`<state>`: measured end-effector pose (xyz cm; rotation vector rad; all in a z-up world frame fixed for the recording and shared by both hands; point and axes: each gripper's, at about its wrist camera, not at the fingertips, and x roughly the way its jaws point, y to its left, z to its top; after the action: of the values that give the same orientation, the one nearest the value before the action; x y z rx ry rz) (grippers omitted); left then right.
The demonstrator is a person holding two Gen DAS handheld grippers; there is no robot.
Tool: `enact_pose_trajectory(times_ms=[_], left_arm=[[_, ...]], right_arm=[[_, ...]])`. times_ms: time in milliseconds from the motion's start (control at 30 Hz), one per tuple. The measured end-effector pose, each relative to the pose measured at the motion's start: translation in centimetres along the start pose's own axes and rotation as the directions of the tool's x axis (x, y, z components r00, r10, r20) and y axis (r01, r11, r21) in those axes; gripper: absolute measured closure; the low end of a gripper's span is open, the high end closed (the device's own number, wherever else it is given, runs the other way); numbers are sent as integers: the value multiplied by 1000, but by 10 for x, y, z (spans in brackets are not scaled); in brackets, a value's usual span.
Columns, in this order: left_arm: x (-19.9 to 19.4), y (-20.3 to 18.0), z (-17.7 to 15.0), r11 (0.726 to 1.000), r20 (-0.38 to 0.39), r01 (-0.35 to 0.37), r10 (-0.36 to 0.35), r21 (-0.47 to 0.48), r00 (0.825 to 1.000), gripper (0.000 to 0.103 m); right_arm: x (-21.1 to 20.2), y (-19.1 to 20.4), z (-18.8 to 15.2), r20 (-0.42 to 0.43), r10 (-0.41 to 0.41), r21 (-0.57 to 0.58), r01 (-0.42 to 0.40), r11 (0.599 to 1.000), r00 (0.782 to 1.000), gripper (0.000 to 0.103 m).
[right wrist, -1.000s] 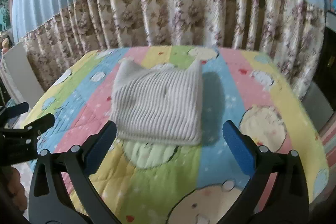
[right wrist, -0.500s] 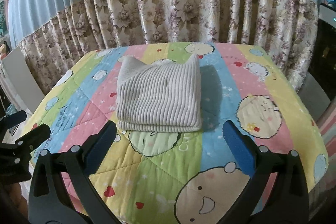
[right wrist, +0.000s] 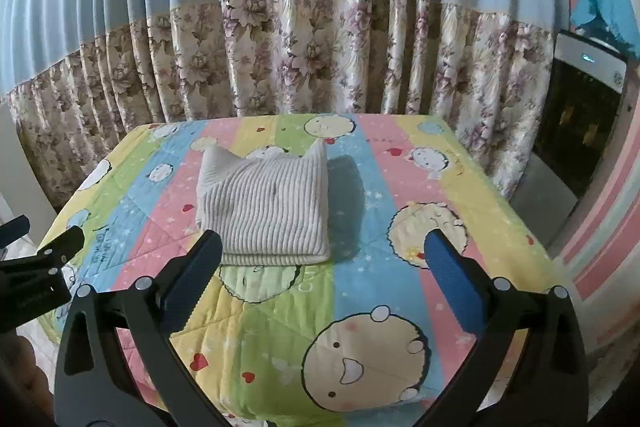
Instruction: Fold small clothes
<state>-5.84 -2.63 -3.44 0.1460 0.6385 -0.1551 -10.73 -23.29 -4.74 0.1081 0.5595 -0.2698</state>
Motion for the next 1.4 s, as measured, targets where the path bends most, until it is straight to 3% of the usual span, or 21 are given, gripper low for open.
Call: enact_pose_trajectory(times_ms=[267,1400], left_arm=[[-17,-2,3,1000,44,-3,3,10,999,2],[-37,-4,14,999,97,17,-19,29,995,2]], right_arm=[[-8,-2,2,9,-6,17,6,1000,1000,3],[-18,10,5,19,-19,4,19,1000,1000,3]])
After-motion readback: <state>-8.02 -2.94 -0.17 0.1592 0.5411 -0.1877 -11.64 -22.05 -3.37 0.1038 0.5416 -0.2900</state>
